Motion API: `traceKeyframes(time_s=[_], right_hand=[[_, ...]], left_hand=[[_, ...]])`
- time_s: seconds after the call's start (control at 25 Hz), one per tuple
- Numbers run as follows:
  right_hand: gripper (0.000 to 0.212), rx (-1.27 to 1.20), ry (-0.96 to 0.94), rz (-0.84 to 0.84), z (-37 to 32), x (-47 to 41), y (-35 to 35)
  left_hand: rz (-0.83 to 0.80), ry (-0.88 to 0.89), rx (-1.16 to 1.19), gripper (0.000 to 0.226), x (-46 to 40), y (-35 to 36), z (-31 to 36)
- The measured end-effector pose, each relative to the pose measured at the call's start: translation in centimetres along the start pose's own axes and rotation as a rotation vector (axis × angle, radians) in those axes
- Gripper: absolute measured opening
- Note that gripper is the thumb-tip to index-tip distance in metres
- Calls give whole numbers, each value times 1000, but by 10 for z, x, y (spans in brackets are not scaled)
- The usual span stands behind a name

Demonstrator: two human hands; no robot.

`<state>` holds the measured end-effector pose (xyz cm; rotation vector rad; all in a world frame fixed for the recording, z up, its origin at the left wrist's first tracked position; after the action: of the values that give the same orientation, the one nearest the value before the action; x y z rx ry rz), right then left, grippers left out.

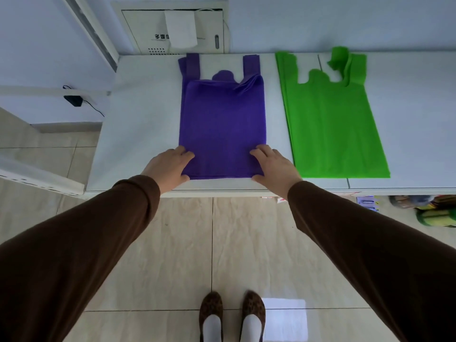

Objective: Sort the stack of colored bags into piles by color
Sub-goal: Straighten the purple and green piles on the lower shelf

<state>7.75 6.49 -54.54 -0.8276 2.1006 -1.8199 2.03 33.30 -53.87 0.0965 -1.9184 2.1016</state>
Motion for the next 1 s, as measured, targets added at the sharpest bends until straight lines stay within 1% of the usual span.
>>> traceKeyframes(time_s=[0.08, 0.16, 0.24, 0.32, 0.36, 0.44, 0.52, 0.64, 0.72, 0.76, 0.84, 0.88, 0.92, 1.0], right_hand=[[71, -27, 25, 10, 2, -1, 1], [72, -119, 119, 59, 8, -4, -1], [61, -204, 241, 113, 15, -14, -5], [49, -201, 320, 116, 21, -32, -10], [46, -188, 337, 102, 23, -43, -14], [42, -184, 363, 78, 25, -64, -21], [43, -190, 387, 61, 28, -83, -26], [50, -206, 382, 34, 22, -103, -26], [54, -208, 366, 18, 18, -107, -24], [56, -216, 368, 18, 19, -106, -23], [60, -232, 373, 32, 24, -91, -23], [61, -225, 352, 35, 27, -79, -22], [62, -215, 316, 27, 29, -64, -20], [67, -184, 210, -10, 26, -28, -15]], left_hand=[[-1, 9, 15, 54, 0, 1, 1], [18, -33, 78, 55, -2, -2, -1], [90, -147, 182, 48, -11, -12, -12], [132, -261, 216, 32, -27, -22, -24], [111, -304, 214, 28, -38, -26, -30], [57, -391, 284, 31, -61, -31, -40], [83, -477, 466, 35, -83, -33, -46], [163, -533, 695, 36, -103, -31, -45], [165, -568, 784, 39, -105, -24, -44], [164, -575, 787, 41, -103, -23, -45], [154, -542, 716, 46, -89, -21, -42], [139, -480, 640, 49, -78, -22, -37], [117, -384, 530, 51, -64, -23, -28], [87, -116, 263, 55, -33, -24, -3]])
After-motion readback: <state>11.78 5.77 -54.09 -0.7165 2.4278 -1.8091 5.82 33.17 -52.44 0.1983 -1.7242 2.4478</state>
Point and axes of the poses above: each hand's wrist, its own x-axis away from the middle knuckle, its own y-axis out of the palm, z = x × y, the point moved 4 cm from there along -x, towards the middle knuckle, and after that the axes turned 6 degrees about x, right-handed, at the moved point
